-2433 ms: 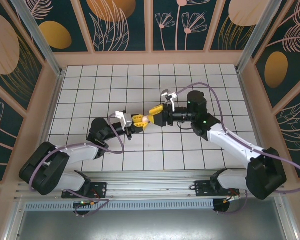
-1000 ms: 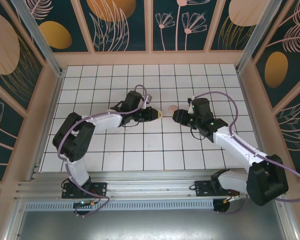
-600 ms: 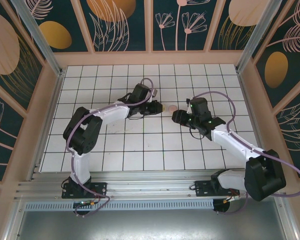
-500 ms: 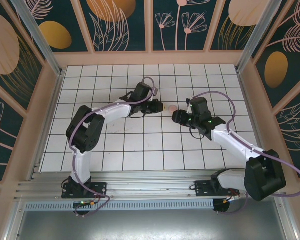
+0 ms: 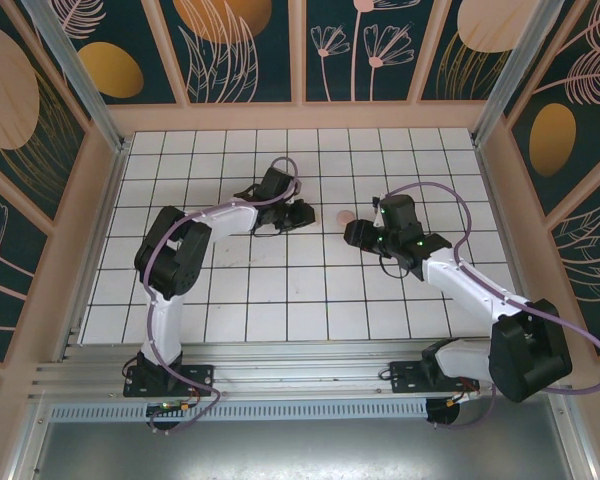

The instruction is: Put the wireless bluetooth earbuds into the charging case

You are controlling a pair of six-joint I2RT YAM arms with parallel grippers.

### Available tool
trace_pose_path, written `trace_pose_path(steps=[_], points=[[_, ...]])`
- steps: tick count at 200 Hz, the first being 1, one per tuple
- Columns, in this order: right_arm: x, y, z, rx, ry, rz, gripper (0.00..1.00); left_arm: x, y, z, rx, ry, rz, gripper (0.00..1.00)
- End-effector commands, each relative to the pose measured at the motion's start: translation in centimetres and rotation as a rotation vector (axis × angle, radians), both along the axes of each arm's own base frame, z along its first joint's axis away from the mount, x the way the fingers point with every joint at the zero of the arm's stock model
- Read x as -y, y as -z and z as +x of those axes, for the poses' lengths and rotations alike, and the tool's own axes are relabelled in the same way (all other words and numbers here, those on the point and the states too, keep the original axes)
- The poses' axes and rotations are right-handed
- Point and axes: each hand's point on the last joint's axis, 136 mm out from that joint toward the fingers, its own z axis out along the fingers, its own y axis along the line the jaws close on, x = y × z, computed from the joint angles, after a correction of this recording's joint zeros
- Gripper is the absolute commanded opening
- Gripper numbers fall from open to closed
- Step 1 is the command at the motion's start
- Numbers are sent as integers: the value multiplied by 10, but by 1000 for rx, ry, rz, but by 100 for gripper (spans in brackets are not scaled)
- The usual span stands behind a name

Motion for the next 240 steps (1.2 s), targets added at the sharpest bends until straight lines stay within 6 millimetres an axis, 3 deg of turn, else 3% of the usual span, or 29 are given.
trace_pose_path(steps=[1,73,147,195,201,205,208,233,240], points=[[-3,-10,3,29,-18,2,48,-5,18,-1,-45,-23,11,24],[-3,-13,3,36,-16,6,48,-9,34,-4,-87,-31,13,25],[-3,-19,5,50,-9,15,50,-38,28,0,-58,-78,79,40],[8,-28,11,124,24,-21,52,-67,5,0,6,-128,128,62],[12,-30,13,143,40,-31,53,-73,-1,1,25,-141,137,72],[15,-31,14,152,52,-38,53,-77,-5,1,38,-148,144,93],[18,-33,14,164,61,-42,53,-80,-8,1,47,-155,149,98],[45,-45,19,267,168,-77,57,-111,-37,1,139,-218,199,99],[57,-48,20,292,214,-87,66,-122,-47,0,171,-243,216,99]])
